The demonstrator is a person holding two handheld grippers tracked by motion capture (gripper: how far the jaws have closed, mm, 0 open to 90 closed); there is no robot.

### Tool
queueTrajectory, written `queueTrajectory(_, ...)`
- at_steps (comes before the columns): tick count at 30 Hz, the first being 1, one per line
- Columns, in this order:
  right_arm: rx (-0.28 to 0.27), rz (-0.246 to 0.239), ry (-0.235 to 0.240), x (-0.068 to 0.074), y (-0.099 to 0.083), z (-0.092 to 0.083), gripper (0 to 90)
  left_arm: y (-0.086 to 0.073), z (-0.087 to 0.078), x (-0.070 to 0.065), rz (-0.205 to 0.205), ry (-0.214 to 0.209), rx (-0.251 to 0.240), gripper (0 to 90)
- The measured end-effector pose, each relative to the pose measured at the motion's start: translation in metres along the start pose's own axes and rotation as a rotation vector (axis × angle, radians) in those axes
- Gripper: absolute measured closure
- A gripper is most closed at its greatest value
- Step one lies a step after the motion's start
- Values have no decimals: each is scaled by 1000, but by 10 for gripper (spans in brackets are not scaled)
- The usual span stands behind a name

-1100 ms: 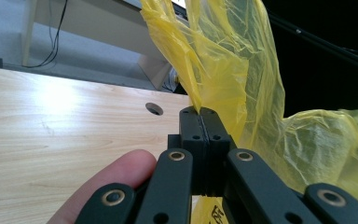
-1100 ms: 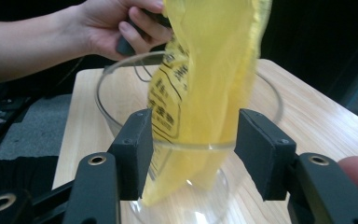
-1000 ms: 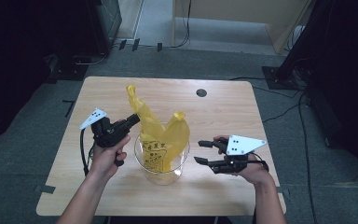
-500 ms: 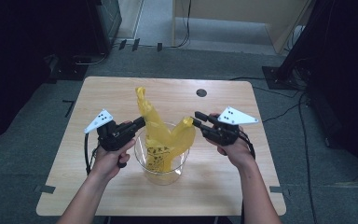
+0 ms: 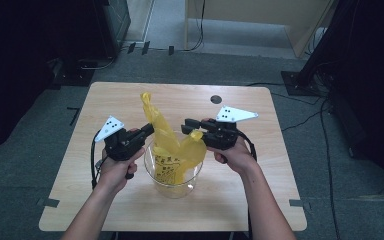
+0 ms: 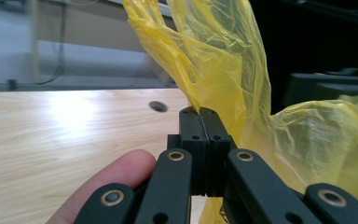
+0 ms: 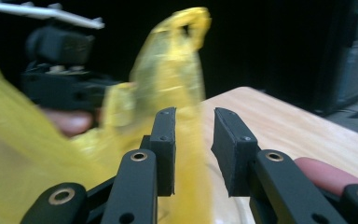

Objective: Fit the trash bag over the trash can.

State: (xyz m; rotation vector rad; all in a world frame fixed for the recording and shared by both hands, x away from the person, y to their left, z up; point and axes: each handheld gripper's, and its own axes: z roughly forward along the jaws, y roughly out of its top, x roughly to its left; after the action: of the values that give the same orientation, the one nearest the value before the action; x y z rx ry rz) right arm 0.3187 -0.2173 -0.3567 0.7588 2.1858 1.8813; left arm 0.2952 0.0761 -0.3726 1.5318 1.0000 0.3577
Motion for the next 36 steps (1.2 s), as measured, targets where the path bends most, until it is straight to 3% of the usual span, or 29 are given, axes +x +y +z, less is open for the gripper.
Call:
queueTrajectory(5, 52, -22, 109, 11, 2, 2, 703, 2, 3, -11, 56, 83, 10, 899)
queueTrajectory(12, 30, 46, 118, 13, 12, 1, 614, 3, 6, -27, 161, 175, 18, 896)
queueTrajectory(19, 50, 45, 149, 27, 20, 6, 531, 2, 9, -35, 230, 251, 27, 895)
queueTrajectory(22, 74, 51, 131, 31, 21, 10, 482, 1, 9, -38, 249, 270, 24, 894)
queueTrajectory(24, 100, 58, 124, 33, 20, 14, 496, 1, 9, -39, 257, 273, 23, 893)
queueTrajectory(26, 143, 52, 108, 35, 18, 19, 556, 1, 8, -39, 257, 275, 24, 893)
queueTrajectory(29, 189, 35, 75, 38, 13, 24, 845, 2, 7, -37, 248, 262, 24, 891)
queueTrajectory(30, 204, 30, 52, 38, 12, 25, 900, 2, 6, -36, 235, 247, 21, 890)
queueTrajectory(32, 210, 30, -3, 36, 9, 26, 900, 3, 2, -32, 197, 211, 22, 885)
queueTrajectory(36, 179, 31, -100, 30, 0, 17, 900, 3, -5, -22, 168, 209, 29, 874)
